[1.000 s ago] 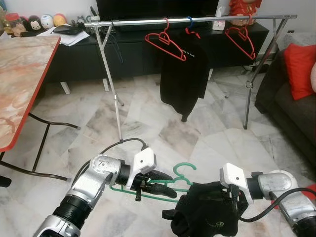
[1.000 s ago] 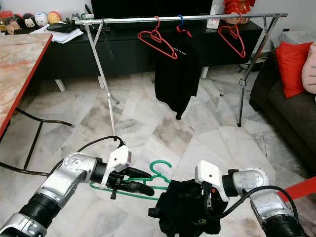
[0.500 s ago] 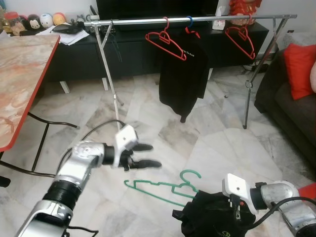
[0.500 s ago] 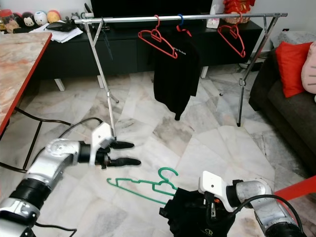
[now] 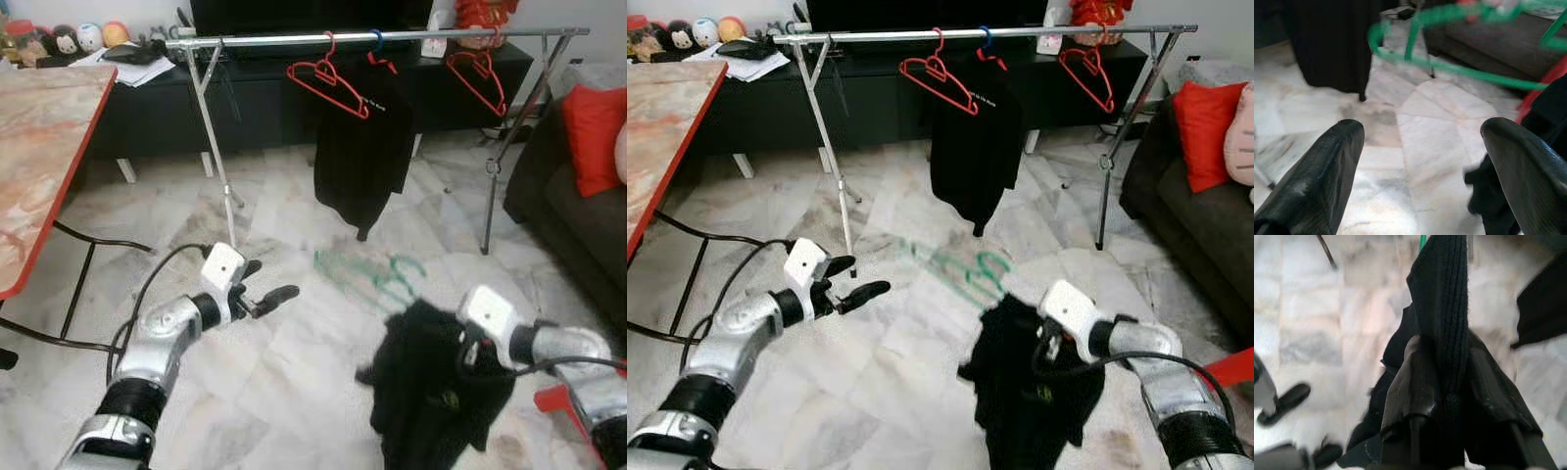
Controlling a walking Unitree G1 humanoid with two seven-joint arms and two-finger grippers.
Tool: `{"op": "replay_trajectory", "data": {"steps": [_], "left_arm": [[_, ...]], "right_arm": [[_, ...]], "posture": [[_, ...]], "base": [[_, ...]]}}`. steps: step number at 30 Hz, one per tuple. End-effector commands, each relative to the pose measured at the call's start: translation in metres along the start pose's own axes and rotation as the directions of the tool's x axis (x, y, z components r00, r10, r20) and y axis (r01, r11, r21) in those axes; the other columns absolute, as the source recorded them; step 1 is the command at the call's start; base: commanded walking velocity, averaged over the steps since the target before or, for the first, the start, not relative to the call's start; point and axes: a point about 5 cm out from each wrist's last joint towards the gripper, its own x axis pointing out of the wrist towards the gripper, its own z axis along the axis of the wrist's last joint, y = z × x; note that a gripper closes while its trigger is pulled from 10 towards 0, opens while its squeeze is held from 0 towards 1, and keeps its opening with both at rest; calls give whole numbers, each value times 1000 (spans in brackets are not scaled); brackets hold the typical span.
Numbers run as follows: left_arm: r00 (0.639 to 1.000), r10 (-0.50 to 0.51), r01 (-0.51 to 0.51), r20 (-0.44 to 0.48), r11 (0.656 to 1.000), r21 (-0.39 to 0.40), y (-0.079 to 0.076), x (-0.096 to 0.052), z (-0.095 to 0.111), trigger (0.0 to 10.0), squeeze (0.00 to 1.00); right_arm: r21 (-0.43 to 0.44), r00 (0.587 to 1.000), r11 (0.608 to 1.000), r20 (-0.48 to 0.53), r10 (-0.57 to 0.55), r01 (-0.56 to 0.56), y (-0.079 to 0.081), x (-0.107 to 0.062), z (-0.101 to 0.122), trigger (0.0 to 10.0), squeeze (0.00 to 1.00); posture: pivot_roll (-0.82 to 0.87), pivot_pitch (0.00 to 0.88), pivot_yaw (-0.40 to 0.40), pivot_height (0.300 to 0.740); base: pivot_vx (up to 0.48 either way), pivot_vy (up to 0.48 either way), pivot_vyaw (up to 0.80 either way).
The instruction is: Hang hanger
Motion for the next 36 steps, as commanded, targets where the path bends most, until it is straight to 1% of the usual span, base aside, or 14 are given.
{"op": "replay_trajectory", "data": {"steps": [1, 3, 6, 9, 11, 14, 17, 18, 21, 22, 24, 25, 27, 36], "left_arm": [[999, 25, -25, -33, 1000, 5, -5, -2, -13, 10000, 0], [999, 11, -12, -41, 1000, -26, -10, -1, -19, 10000, 0], [998, -24, 20, -60, 998, -52, -16, -1, -26, 10000, 0], [992, -78, 70, -97, 994, -87, -28, -1, -40, 10000, 0], [991, -81, 72, -107, 993, -89, -31, -1, -45, 10000, 0], [986, -102, 84, -132, 987, -134, -38, -2, -55, 10000, 0], [984, -105, 84, -141, 985, -152, -42, -2, -61, 10000, 0], [984, -103, 81, -146, 985, -150, -43, -2, -62, 10000, 0], [985, -88, 67, -149, 988, -139, -46, 1, -65, 10000, 0], [985, -89, 68, -150, 988, -140, -46, 1, -65, 10000, 0], [984, -90, 75, -152, 992, -99, -50, 4, -65, 10000, 0], [984, -90, 75, -152, 992, -99, -50, 4, -65, 10000, 0], [983, -102, 94, -151, 994, -63, -53, 5, -66, 10000, 0], [989, -66, 66, -131, 998, -2, -50, 4, -66, 10000, 0]], "right_arm": [[-45, 998, 999, 65, -9, 12, -4, 2, 21, 0, 0], [-74, 996, 997, 91, -1, 8, -5, 5, 32, 0, 0], [-80, 993, 997, 120, -8, 18, -8, 7, 45, 0, 0], [-120, 983, 993, 179, 40, -18, -7, 6, 67, 0, 0], [-145, 980, 989, 191, 53, -25, -7, 4, 74, 0, 0], [-162, 980, 987, 190, 51, -20, -11, 0, 80, 0, 0], [-185, 974, 983, 220, 55, -14, -15, -3, 90, 0, 0], [-192, 972, 981, 228, 55, -11, -15, -4, 94, 0, 0], [-222, 953, 973, 274, 127, -66, -8, -8, 109, 0, 0], [-228, 951, 971, 276, 139, -76, -7, -8, 110, 0, 0], [-256, 943, 960, 276, 188, -116, -1, -10, 113, 0, 0], [-256, 943, 960, 276, 188, -116, -1, -10, 113, 0, 0], [-262, 945, 958, 264, 191, -121, 0, -9, 112, 0, 0], [-299, 920, 934, 273, 281, -196, 13, -13, 121, 0, 0]], "posture": [[-206, 61, -15, 740], [-206, 59, -13, 740], [-205, 59, -7, 740], [-207, 61, -4, 740], [-207, 56, -6, 740], [-214, 52, -4, 740], [-215, 49, -5, 740], [-220, 49, -5, 740], [-224, 46, -7, 740], [-224, 46, -7, 740], [-227, 44, -8, 740], [-227, 44, -8, 740], [-227, 42, -10, 740], [-229, 40, -10, 740]], "base": [[0, 0, 0], [0, 0, 0], [0, 0, 0], [0, 0, 0], [0, 0, 0], [0, 0, 0], [0, 0, 0], [0, 0, 0], [0, 0, 0], [0, 0, 0], [0, 0, 0], [0, 0, 0], [0, 0, 0], [0, 0, 0]]}}
